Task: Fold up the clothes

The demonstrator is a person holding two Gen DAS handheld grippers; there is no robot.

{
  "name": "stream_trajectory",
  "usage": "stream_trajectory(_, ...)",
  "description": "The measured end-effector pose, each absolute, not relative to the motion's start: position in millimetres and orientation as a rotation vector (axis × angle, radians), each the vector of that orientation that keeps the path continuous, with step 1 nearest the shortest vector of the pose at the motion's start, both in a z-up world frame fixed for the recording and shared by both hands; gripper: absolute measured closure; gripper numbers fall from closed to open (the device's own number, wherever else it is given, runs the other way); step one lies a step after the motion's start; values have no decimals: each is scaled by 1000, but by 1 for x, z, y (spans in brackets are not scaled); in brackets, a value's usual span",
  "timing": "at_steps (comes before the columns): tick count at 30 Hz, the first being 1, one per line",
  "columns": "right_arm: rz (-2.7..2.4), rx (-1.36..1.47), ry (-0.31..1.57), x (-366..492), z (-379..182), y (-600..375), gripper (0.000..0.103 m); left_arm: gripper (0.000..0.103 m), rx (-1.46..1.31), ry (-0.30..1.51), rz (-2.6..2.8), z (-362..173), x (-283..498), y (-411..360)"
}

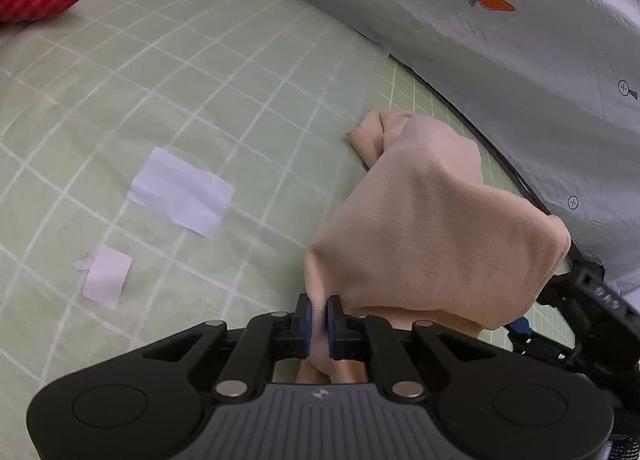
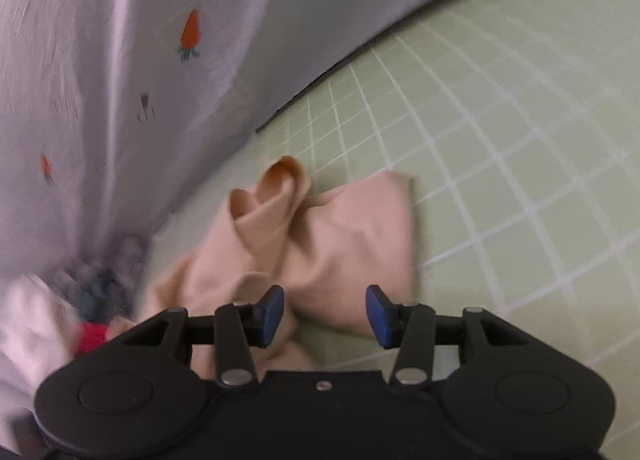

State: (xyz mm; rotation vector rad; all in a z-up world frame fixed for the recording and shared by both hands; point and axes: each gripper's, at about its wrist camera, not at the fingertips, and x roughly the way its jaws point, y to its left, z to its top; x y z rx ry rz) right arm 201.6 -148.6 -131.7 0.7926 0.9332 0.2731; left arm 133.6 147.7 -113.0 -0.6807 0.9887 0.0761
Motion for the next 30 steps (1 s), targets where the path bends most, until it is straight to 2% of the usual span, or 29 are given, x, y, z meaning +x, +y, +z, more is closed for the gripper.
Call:
stream_trajectory(6, 257, 1229, 997, 188, -164, -160, 56, 92, -683, 1001, 78, -111, 135, 150)
stream_trajectory(14, 161, 1415, 1025, 164, -178, -171, 56, 92, -669, 1009, 72, -111, 138, 153)
stream_trajectory(20, 238, 1487, 1046, 185, -192, -159, 55, 92, -636, 1017, 62, -109, 143, 153)
stream_trajectory(22, 270, 1454, 1033, 189, -187, -152, 70, 92, -627, 1016, 56, -106, 143, 153)
stream_trajectory(23, 286, 1437, 1022, 191, -184, -149, 86, 92, -623, 1014, 51, -104, 142, 154)
stream_trajectory(24, 296, 1412, 1005, 191, -179, -148, 93, 91, -620, 1011, 47, -101, 142, 154)
stream_trajectory(30, 293, 1210, 844, 175, -128, -172, 96, 85, -588, 925, 34, -78, 134, 151)
